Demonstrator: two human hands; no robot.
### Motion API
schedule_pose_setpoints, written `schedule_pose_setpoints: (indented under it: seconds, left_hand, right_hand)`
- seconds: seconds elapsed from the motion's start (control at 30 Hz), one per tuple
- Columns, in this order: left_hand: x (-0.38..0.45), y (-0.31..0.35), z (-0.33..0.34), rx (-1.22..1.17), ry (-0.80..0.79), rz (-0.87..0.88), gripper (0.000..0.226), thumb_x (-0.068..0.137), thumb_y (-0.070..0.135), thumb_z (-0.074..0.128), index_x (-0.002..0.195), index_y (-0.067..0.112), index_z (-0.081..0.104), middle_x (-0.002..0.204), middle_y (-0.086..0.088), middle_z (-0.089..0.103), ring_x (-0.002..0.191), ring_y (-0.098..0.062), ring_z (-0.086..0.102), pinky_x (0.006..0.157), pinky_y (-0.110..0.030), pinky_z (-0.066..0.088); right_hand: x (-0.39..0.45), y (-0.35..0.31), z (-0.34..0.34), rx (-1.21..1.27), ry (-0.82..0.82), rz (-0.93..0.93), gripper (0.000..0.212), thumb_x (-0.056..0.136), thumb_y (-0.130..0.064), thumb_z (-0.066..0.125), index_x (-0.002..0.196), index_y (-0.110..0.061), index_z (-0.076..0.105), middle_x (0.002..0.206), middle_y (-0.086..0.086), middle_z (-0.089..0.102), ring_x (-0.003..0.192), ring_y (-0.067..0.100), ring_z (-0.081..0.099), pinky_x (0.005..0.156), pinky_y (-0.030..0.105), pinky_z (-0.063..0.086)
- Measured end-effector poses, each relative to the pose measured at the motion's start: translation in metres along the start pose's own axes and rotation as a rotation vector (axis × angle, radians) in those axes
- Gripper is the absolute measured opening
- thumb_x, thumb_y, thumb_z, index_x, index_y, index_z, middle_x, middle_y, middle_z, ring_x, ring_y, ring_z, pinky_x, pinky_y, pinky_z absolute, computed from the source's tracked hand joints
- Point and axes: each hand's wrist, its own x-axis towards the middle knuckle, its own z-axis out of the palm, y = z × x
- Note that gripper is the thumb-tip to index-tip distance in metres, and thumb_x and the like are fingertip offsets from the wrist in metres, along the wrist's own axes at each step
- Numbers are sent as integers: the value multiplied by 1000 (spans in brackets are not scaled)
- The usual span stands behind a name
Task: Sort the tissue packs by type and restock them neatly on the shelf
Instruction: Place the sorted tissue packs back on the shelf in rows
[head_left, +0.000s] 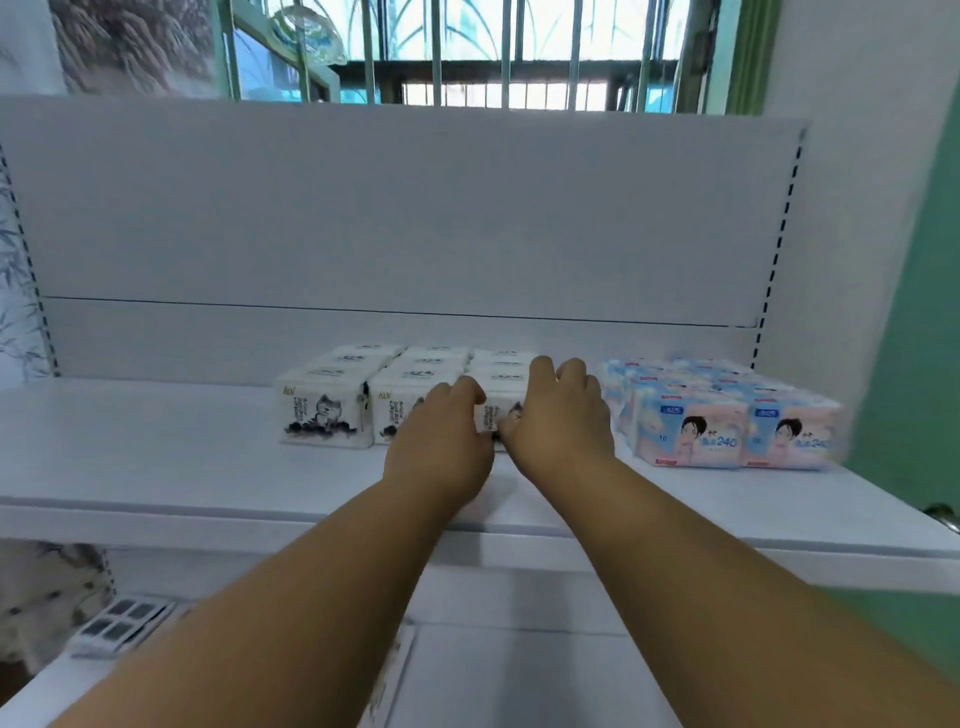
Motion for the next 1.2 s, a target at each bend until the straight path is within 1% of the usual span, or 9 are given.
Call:
schedule_pose_setpoints:
  seconds: [0.17,0.27,0.37,0.47,0.57,0.7,0.93,1.03,1.2]
  left_hand:
    - [-73,-41,-78,-27,164,-8,38,90,23,64,126,26,50,122,3,56,103,-17,58,87,-37,51]
    - [-137,-91,-134,26,210,-84,42,91,25,65,130,28,49,129,5,52,108,-14,59,89,-33,53]
    - [-215,-154,-192,95,226,-151,41,91,24,64,129,26,50,126,5,52,107,-14,57,86,-27,47]
    - [-297,-217,-251,186,240,-250,35,90,22,64,123,24,54,118,4,56,102,-16,57,80,-27,46]
    - [-384,-274,-302,253,258,-358,31,87,18,67,116,24,57,112,7,55,98,-12,56,80,-29,51]
    - [-496,-336,-346,307,246,-590,35,88,16,64,121,24,56,116,8,52,103,-10,53,84,-28,48]
    - [-659,-447,-321,253,218,-1071,33,91,19,59,123,27,54,110,14,46,102,-14,55,87,-36,50]
    - [-708,-494,-288,215,184,-1240,34,89,17,60,122,24,56,114,6,53,102,-18,56,86,-38,49]
    - [-787,-571,-220,167,216,-1494,33,87,17,60,118,26,55,112,10,56,96,-8,52,76,-22,36]
  right_hand:
    - [-78,-68,-14,197,22,-207,58,90,-38,62,140,-22,38,137,5,39,124,25,41,101,36,40]
    - [-133,-135,-9,307,-16,-341,60,92,-37,61,144,-22,35,142,5,37,130,23,39,106,36,39]
    - [-197,-218,4,432,-70,-455,59,91,-34,63,144,-24,38,142,2,38,130,20,40,107,35,39]
    - [-268,-306,23,537,-161,-525,56,91,-33,63,142,-25,41,139,-1,39,124,18,44,101,29,39]
    - [-344,-387,52,631,-261,-605,53,90,-34,63,139,-25,44,138,-1,41,124,19,45,101,36,44]
    - [-437,-465,99,673,-501,-700,54,91,-35,63,140,-28,41,137,-3,40,122,16,46,99,33,46]
    - [-574,-520,233,587,-946,-830,47,90,-32,64,133,-24,46,128,-2,42,108,12,48,85,25,42]
    - [-619,-535,306,515,-1116,-872,46,91,-33,64,132,-20,47,131,0,43,111,17,49,83,24,38]
    - [-692,-552,424,426,-1348,-897,46,88,-31,67,128,-21,48,129,3,45,116,22,49,90,30,43]
